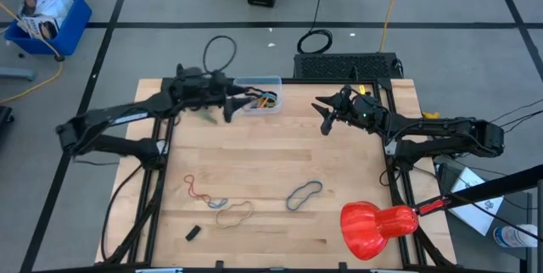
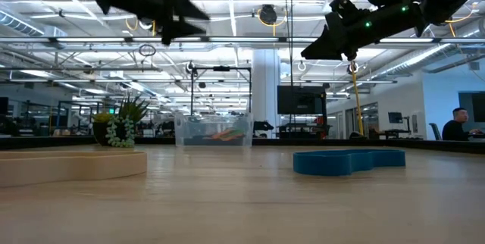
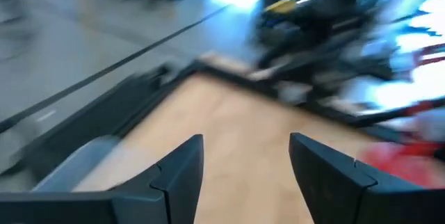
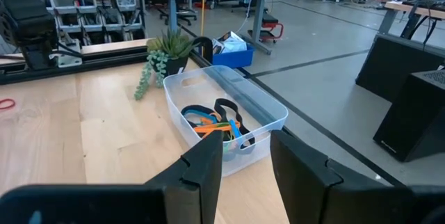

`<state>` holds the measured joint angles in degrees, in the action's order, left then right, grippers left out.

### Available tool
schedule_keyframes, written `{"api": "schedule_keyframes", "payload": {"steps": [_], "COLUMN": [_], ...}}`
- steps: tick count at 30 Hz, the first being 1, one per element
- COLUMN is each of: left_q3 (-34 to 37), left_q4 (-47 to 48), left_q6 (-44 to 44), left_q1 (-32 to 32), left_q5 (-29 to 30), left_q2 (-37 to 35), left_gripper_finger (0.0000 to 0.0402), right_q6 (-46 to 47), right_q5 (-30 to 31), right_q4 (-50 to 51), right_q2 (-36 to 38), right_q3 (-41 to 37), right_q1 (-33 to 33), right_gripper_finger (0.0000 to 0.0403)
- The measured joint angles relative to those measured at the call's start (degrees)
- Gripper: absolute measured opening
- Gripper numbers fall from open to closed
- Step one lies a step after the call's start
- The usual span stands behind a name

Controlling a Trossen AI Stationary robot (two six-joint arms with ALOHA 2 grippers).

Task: Pick and place rubber bands into bin
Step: Put the red rubber band into the transparent bin

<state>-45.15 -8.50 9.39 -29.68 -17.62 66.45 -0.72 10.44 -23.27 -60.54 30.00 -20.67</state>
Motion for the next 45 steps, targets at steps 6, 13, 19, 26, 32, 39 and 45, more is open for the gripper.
{"api": "schedule_keyframes", "payload": {"steps": [6, 13, 19, 26, 32, 39, 45], "left_q3": [-0.02, -0.07, -0.07, -0.07, -0.07, -0.07, 0.3], "left_q4": [0.59, 10.69, 35.58, 61.26, 76.1, 76.97, 75.9], "left_q6": [1.24, 5.64, 13.15, 41.68, 65.62, 73.01, 73.91], "left_q1": [4.73, 13.51, 21.65, 29.22, 35.99, 39.76, 39.83], "left_q5": [-9.19, -5.85, 4.81, 6.85, 5.63, 4.43, 5.48], "left_q2": [-8.41, -12.65, -14.13, -12.09, -7.23, -1.52, -0.19], "left_gripper_finger": [0.0219, 0.0218, 0.0218, 0.0218, 0.0218, 0.0218, 0.0218], "right_q6": [-1.53, -1.67, -1.69, -1.6, -1.52, -1.5, -1.48], "right_q5": [0.0, 0.0, 0.0, 0.0, 0.0, 0.0, 0.0], "right_q4": [0.0, -0.01, -0.01, -0.02, -0.02, -0.02, 0.0], "right_q2": [0.01, 0.01, -0.01, 0.01, 0.01, -0.01, 0.01], "right_q3": [0.0, 0.0, -0.01, 0.0, -0.01, 0.0, -0.02], "right_q1": [0.0, 0.0, 0.01, 0.02, 0.0, 0.0, 0.02], "right_gripper_finger": [0.0116, 0.0116, 0.0116, 0.0116, 0.0116, 0.0116, 0.0116]}}
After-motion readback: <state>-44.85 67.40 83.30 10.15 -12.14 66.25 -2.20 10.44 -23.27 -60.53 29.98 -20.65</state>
